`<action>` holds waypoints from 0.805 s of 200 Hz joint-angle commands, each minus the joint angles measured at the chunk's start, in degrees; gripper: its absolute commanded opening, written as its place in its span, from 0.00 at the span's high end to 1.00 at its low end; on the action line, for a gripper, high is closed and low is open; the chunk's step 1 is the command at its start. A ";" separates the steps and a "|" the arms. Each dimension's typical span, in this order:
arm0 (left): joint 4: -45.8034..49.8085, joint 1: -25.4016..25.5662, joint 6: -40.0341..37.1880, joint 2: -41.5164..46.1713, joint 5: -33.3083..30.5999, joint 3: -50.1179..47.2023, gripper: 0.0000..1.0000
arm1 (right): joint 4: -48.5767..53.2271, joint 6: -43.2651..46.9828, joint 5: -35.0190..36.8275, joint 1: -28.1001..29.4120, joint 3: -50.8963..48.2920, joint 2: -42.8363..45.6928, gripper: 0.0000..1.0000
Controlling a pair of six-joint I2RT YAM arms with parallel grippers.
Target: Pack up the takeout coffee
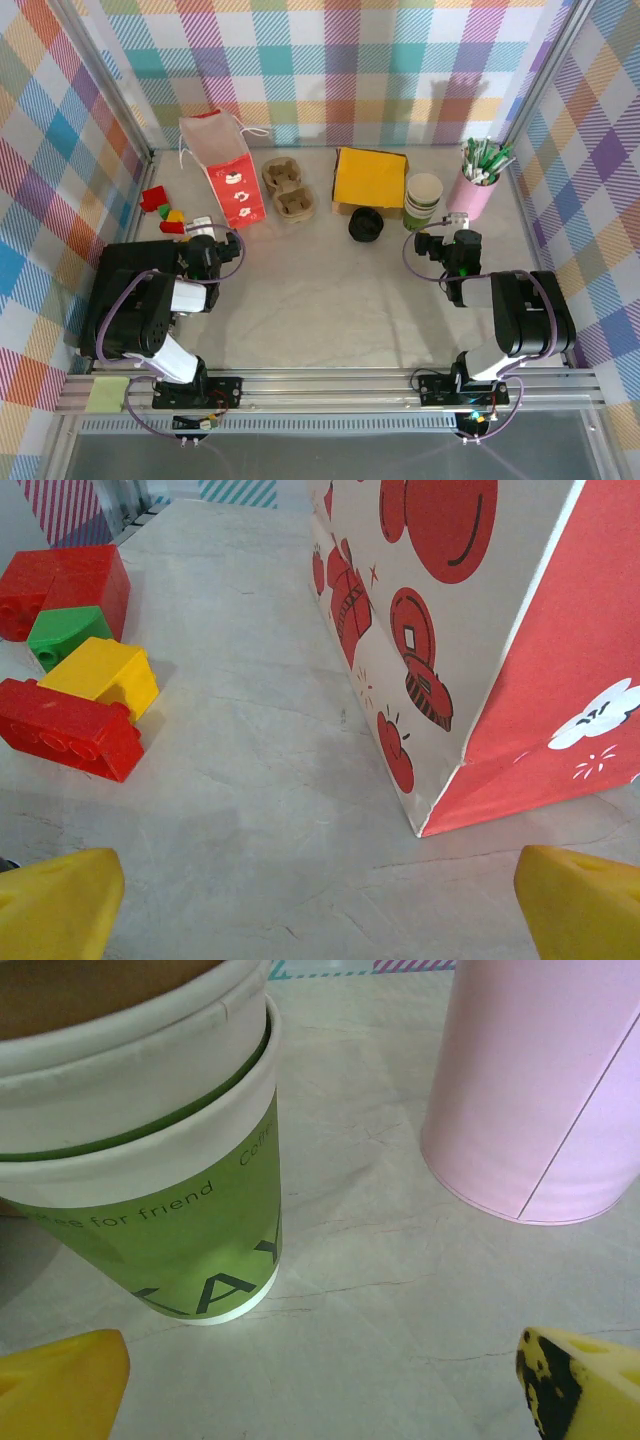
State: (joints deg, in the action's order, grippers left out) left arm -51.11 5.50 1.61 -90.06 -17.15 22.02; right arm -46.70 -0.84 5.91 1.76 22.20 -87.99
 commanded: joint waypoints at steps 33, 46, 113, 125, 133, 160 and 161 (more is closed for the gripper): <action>-0.66 0.13 -0.99 -0.29 0.03 0.22 0.00 | -1.55 -0.65 -0.94 -0.26 1.00 0.10 0.01; -0.64 0.15 -0.99 -0.29 0.01 0.24 0.00 | -1.47 -0.61 -0.98 -0.18 1.01 0.01 0.01; -0.70 0.13 -1.00 -0.29 0.01 0.24 0.00 | -1.55 -0.65 -0.92 -0.22 0.99 0.09 0.01; -0.81 0.13 -1.04 -0.25 0.01 0.13 0.00 | -1.60 -0.60 -0.96 -0.26 0.92 0.10 0.01; -0.80 0.13 -0.99 -0.29 0.01 0.08 0.00 | -1.64 -0.57 -0.96 -0.22 0.88 0.10 0.01; -1.57 0.28 -0.85 0.24 -1.23 -0.51 0.00 | -2.16 -0.56 -0.86 -0.25 0.53 0.26 0.01; -1.64 0.29 -0.79 0.33 -1.36 -0.59 0.00 | -2.21 -0.56 -0.88 -0.26 0.50 0.27 0.01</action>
State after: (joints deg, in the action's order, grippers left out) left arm -51.13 5.50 1.61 -90.06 -17.17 22.00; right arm -46.72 -0.84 5.91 1.76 22.20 -87.99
